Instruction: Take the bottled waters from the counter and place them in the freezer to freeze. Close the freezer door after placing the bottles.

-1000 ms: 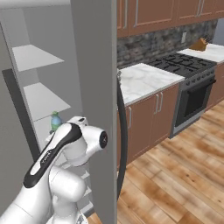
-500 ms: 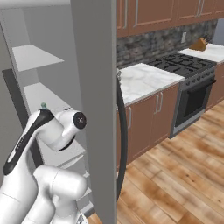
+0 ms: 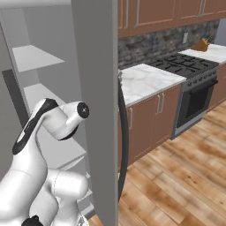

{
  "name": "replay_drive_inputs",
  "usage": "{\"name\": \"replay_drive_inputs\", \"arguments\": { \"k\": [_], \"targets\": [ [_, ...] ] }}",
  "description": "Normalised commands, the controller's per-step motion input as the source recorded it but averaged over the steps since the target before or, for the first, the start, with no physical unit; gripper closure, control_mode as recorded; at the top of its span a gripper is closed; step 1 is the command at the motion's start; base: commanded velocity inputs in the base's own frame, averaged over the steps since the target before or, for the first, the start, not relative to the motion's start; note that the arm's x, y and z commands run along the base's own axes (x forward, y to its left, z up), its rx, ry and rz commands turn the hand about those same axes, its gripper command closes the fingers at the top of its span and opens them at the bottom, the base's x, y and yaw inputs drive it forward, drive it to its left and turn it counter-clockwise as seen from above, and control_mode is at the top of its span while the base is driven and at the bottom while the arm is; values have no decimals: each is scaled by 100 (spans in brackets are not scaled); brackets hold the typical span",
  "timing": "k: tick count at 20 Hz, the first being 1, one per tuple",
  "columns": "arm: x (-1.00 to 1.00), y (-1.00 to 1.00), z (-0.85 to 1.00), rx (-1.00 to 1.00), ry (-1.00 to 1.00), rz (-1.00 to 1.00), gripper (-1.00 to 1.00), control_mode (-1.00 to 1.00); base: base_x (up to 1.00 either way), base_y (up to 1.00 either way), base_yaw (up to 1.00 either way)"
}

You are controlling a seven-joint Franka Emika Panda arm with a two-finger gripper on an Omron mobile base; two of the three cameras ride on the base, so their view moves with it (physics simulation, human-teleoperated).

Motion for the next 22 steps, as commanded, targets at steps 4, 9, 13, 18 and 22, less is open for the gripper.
{"name": "replay_drive_inputs", "arguments": {
  "k": [4,9,13,18,22],
  "targets": [
    [33,0,-9,0,-7,3,100,-100,0,0,0],
    [44,15,0,0,-1,0,100,-100,0,0,0],
    [36,39,0,0,0,0,100,-100,0,0,0],
    [28,37,0,0,0,2,100,-100,0,0,0],
    [34,7,0,0,0,6,100,-100,0,0,0]
  ]
}}
